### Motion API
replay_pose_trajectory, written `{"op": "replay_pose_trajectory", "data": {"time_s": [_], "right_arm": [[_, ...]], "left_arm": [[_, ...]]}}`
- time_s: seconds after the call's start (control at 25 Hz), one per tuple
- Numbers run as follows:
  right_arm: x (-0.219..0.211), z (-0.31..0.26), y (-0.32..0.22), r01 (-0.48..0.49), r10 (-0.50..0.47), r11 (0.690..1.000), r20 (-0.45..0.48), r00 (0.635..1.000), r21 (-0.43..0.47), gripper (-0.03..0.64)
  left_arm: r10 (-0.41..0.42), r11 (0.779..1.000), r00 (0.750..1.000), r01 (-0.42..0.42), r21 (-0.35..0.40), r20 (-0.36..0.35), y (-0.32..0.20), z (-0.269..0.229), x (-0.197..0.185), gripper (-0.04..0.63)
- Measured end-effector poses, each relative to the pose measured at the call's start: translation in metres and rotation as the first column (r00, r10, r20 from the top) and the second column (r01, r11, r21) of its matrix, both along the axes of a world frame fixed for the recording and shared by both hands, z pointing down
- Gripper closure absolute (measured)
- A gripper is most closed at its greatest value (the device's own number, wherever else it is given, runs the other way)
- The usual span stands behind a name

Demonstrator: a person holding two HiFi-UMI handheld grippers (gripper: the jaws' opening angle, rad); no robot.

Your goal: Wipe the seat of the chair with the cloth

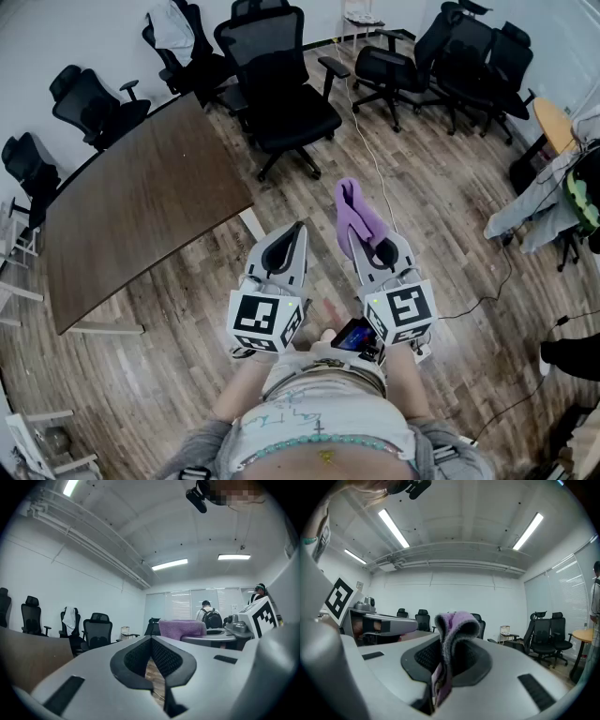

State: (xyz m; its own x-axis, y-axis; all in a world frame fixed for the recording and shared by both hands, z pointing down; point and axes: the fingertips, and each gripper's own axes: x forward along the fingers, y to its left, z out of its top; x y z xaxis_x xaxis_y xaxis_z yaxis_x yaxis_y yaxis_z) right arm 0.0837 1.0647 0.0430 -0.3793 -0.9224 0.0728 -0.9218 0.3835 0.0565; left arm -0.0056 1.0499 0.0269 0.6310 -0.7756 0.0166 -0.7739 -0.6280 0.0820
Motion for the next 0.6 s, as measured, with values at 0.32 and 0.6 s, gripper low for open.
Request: {"op": "replay_pose_trajectory", "data": {"time_s": [0.32, 0.6], "right_arm": [[0.016, 0.002, 0.003, 0.042, -0.042, 0.999, 0.008, 0.999, 0.006, 0.569], [0.017, 0.011, 0.005, 0.089, -0.088, 0.996, 0.072, 0.994, -0.017, 0.569]], "left_arm": [[0.021, 1.000, 1.000, -0.021, -0.001, 0.004, 0.007, 0.004, 0.026, 0.588], [0.029, 0.999, 1.000, -0.029, -0.026, -0.001, 0.015, 0.014, 0.029, 0.588]]}}
